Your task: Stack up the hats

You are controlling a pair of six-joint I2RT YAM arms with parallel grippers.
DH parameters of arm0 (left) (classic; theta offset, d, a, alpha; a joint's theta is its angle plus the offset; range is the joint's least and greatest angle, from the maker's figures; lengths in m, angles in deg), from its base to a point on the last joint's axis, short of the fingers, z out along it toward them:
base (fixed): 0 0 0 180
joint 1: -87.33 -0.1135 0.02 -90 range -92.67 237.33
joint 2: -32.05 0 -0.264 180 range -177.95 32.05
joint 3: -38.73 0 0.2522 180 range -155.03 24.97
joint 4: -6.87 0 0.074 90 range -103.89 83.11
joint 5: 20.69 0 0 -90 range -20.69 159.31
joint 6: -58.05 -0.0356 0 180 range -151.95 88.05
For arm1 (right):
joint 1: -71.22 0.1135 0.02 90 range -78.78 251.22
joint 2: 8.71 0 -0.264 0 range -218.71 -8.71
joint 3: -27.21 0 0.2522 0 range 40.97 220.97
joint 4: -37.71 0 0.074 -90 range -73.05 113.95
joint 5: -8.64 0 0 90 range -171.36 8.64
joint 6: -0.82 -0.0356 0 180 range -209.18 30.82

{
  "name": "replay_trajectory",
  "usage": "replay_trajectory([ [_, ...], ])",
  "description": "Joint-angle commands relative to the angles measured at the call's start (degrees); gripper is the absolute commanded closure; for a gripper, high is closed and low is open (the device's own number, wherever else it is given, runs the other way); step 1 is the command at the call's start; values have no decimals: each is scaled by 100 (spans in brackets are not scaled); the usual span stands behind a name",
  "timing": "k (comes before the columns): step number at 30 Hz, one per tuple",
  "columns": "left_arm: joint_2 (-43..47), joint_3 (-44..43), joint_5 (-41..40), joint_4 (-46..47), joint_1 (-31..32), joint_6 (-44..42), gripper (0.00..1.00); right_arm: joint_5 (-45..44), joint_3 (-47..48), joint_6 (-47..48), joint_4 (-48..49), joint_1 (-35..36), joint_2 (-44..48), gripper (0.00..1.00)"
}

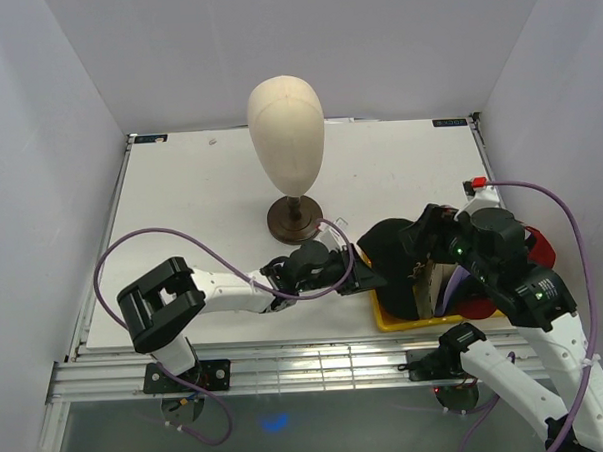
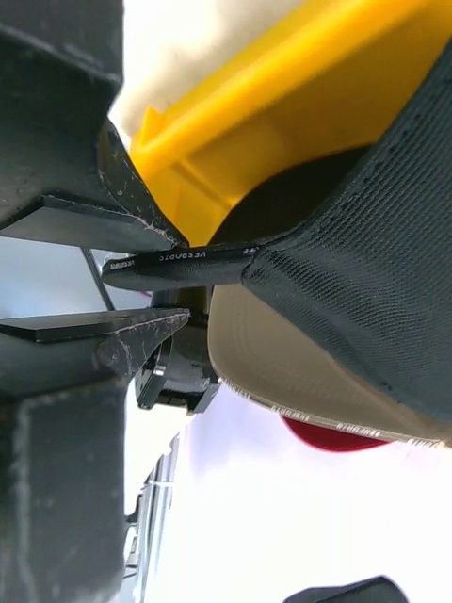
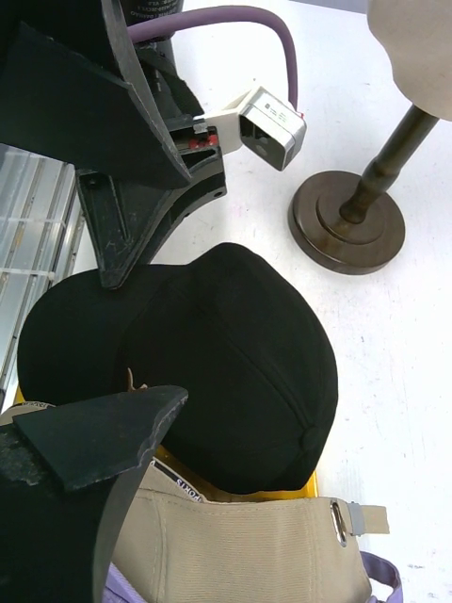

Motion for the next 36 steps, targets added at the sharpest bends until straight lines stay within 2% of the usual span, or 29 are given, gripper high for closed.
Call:
replay_trajectory([
  [1,-24,-284,44,24,185,-57,60,52,16,10,-36,-9,83,10],
  [5,-121,-389,1,24,273,-57,62,43,25,1,-89,-9,109,10],
  [6,-130,-424,-8,24,282,-65,65,52,25,1,-106,-9,127,10],
  [10,-156,-424,-26,24,300,-30,86,60,16,-25,-124,0,136,10],
  [12,-156,-451,9,24,300,-30,100,69,16,-34,-115,-9,145,10],
  [21,90,-758,308,-72,300,-758,100,60,7,-34,-106,-9,145,10],
  [28,371,-820,422,-125,300,-953,100,157,244,-69,-124,-9,92,10],
  [36,959,-881,-43,-573,300,-847,100,438,666,-131,-89,-9,-13,10],
])
